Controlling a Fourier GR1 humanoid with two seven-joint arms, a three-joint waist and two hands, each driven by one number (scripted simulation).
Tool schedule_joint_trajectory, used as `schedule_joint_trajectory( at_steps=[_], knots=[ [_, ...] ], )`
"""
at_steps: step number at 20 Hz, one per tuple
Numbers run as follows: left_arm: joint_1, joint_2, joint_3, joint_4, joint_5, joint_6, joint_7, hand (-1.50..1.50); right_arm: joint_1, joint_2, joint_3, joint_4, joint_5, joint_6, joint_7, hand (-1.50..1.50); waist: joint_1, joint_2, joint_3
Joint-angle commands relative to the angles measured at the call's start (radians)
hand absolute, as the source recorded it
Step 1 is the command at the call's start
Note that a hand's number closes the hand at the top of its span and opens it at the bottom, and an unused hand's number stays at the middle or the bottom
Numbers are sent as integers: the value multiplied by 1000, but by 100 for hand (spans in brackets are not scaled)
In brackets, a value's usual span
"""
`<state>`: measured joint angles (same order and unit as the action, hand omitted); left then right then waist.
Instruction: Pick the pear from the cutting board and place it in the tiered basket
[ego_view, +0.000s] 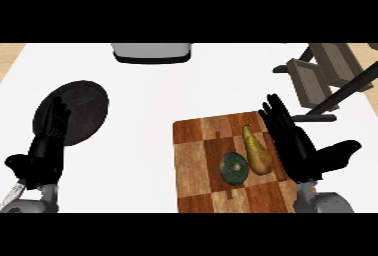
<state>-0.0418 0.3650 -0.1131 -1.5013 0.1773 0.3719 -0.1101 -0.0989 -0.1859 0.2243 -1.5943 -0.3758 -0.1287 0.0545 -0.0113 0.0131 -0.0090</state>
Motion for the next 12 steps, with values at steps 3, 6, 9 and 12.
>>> schedule_joint_trajectory(
  at_steps=[3, 6, 9, 12],
  knots=[
    [-72, -48, -73, -10, -43, 4, 42, 0, -217, -105, -140, 23, -184, 255, 3, 150, 14, -7, 11],
    [-102, -50, -110, -41, -65, -13, 27, 0, -326, -172, -207, 12, -303, 448, -58, 150, 26, -4, 16],
    [-127, -102, -166, -24, -69, -18, 76, 0, -325, -230, -247, 277, -264, 438, -5, -150, 37, 7, 12],
    [-138, -91, -153, -29, -67, -16, 92, 0, -264, -168, -193, 257, -517, 697, 63, -150, 33, 6, 16]
  ],
)
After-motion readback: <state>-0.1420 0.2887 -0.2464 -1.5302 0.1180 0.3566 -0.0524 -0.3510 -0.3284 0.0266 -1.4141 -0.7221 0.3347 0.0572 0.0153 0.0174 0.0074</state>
